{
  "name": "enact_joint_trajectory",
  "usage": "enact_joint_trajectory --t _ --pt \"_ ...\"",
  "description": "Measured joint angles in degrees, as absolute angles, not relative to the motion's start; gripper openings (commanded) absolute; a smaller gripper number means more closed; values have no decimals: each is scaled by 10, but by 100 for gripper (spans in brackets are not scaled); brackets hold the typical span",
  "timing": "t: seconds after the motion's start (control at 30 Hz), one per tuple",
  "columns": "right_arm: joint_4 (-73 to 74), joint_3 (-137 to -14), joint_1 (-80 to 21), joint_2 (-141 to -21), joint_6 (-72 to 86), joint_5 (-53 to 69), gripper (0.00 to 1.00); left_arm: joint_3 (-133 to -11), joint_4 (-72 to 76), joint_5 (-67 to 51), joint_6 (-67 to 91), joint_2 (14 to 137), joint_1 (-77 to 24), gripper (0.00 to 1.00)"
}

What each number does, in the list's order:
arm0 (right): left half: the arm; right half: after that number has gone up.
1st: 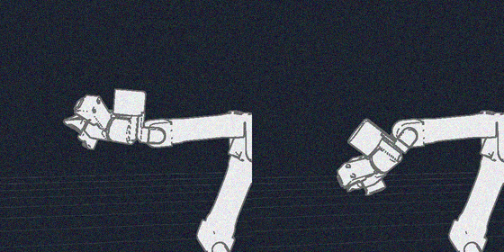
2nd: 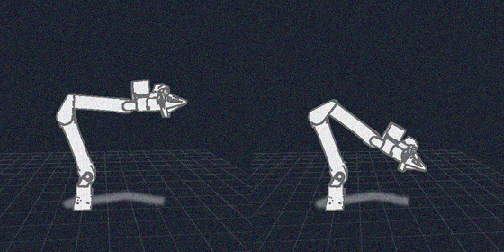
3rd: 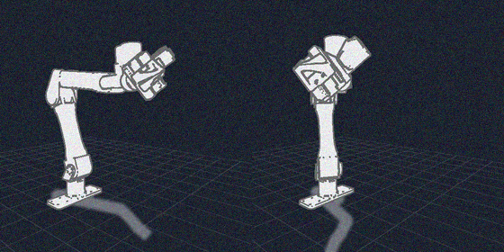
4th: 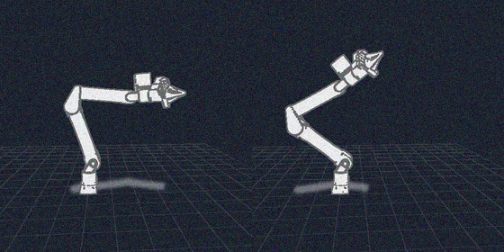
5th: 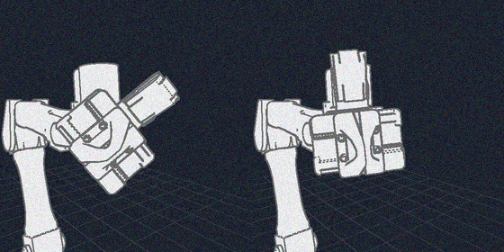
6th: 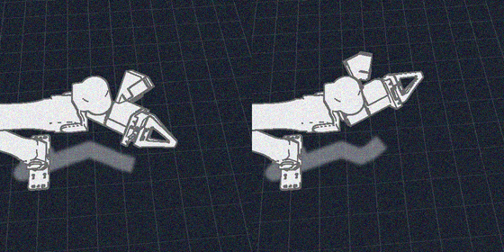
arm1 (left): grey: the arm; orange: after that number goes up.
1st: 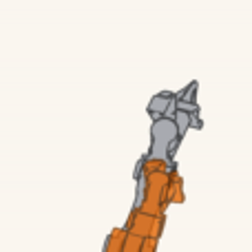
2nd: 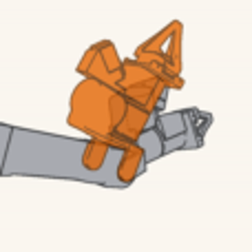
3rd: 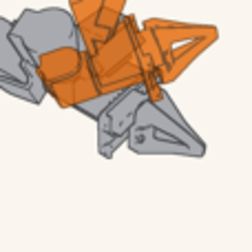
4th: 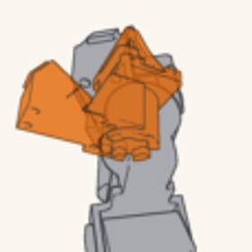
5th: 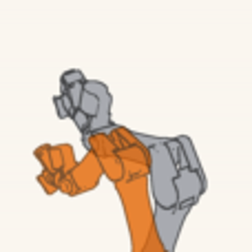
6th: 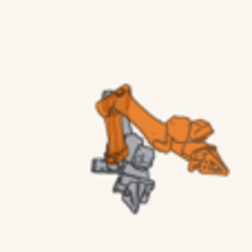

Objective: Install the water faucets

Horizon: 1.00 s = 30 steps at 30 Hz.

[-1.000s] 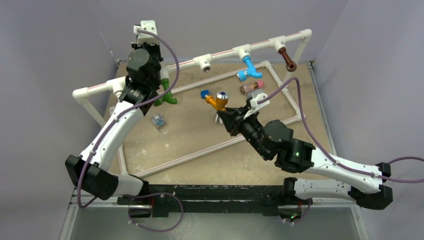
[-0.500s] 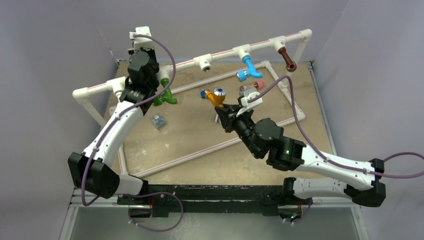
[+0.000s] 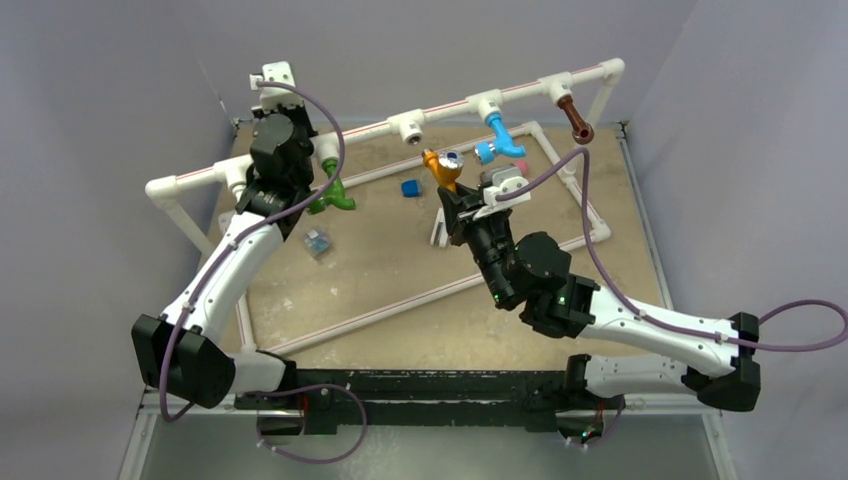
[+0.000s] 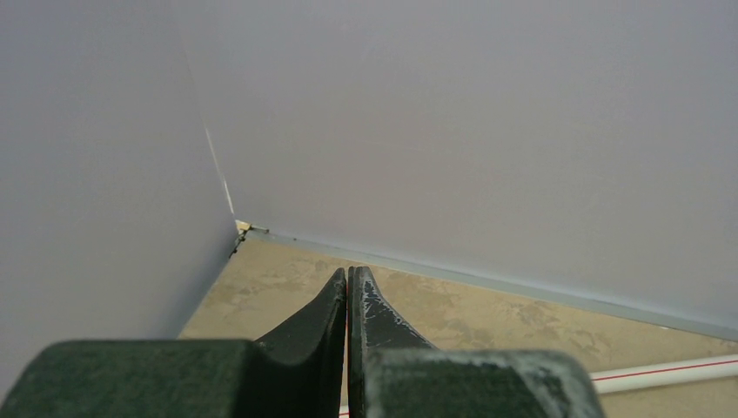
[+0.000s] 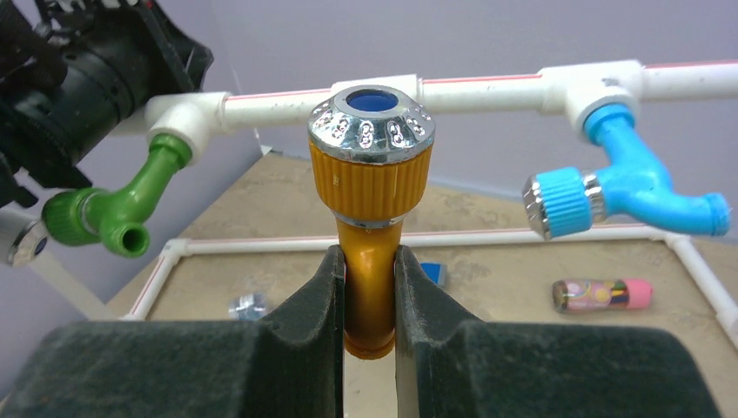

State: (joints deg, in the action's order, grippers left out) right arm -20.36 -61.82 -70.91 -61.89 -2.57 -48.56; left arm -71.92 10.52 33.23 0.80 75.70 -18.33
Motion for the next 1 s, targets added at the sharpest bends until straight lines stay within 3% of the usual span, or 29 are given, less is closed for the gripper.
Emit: enact_joint_trajectory --t 1.0 --pt "-360 -578 -653 -701 -162 -425 0 -695 131 282 52 743 -169 0"
